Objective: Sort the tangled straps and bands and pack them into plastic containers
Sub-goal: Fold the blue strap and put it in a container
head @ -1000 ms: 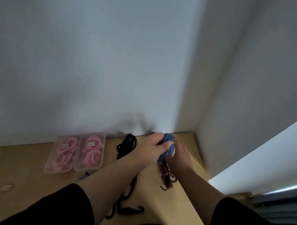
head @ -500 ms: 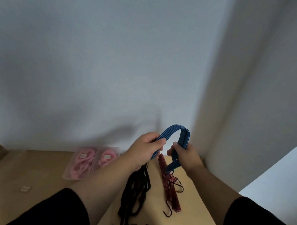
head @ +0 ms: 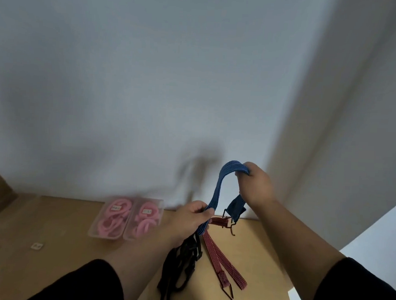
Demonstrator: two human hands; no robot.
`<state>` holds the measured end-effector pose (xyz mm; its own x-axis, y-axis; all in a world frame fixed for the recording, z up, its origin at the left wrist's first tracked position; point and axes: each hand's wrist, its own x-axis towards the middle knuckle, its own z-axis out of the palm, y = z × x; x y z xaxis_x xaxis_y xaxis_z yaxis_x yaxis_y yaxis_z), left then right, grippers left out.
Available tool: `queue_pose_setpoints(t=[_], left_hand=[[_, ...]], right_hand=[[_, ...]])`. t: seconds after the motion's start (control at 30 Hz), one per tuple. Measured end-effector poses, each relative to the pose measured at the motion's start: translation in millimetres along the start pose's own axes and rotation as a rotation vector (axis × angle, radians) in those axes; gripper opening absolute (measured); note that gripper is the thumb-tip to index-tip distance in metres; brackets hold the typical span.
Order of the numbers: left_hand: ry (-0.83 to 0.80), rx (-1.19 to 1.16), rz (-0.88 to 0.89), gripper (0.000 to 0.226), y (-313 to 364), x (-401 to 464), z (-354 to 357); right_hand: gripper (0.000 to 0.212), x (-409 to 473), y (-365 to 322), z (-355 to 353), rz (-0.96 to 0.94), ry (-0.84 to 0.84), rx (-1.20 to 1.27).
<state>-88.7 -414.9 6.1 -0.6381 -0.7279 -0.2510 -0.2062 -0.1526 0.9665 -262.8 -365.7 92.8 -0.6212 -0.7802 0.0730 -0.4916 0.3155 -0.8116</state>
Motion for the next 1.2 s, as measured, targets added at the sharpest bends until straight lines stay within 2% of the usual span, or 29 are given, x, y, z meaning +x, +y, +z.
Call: queue_pose_setpoints(t=[0.07,0.23,0.37,0.47,0.5,0.57,0.63,0.77,0.9,1.0,1.1,1.2], left_hand=[[-0.035,0.132,0.008,0.018,-3.8,-1.8,-4.9],[-0.095,0.481,0.059,0.036,-15.3,4.6,-2.4],[-0.258,0.647,0.087,0.053,-21.1,15.9,8.5],[-0.264,0.837,0.148,0.023,-27.0,26.5,14.5],[-0.264,0.885,0.161,0.020,-28.5,29.5,15.6],[-0.296,0.873,0.170,0.027,-31.9,35.1,18.9],[-0.322,0.780,0.135,0.019,-34.4,37.4,21.4],[-0.233,0.707,0.071,0.018,-40.4,43.4,22.9],[-0.354,0.760,0.055,0.018,-42.2,46.5,23.9],[-0.393,0.770,0.005,0.028,-44.9,48.4,24.2],[-0.424,0.827,-0.005,0.017,-47.0,53.0,25.9],[-0.463,0.892,-0.001,0.009,-46.5,56.1,29.0]], right_hand=[[0.021,-1.7,0.0,2.0,0.055,0.023,0.058],[0.021,-6.1,-6.9,2.2,0.165,-0.019,0.161],[0.020,-4.7,-9.5,2.6,0.176,-0.063,0.169],[0.019,-1.5,-7.4,2.2,0.188,-0.068,0.190],[0.019,-0.1,-5.9,1.3,0.194,-0.069,0.193],[0.018,2.8,-1.0,-1.1,0.206,-0.064,0.189],[0.017,6.1,5.4,-3.6,0.215,-0.056,0.183],[0.015,12.4,24.6,-1.3,0.265,-0.042,0.230],[0.016,15.2,43.8,5.0,0.341,-0.042,0.299],[0.017,18.8,51.2,6.4,0.369,-0.042,0.303],[0.021,20.3,57.1,4.8,0.366,-0.121,0.158],[0.029,16.9,66.9,-1.2,0.363,-0.284,-0.094]])
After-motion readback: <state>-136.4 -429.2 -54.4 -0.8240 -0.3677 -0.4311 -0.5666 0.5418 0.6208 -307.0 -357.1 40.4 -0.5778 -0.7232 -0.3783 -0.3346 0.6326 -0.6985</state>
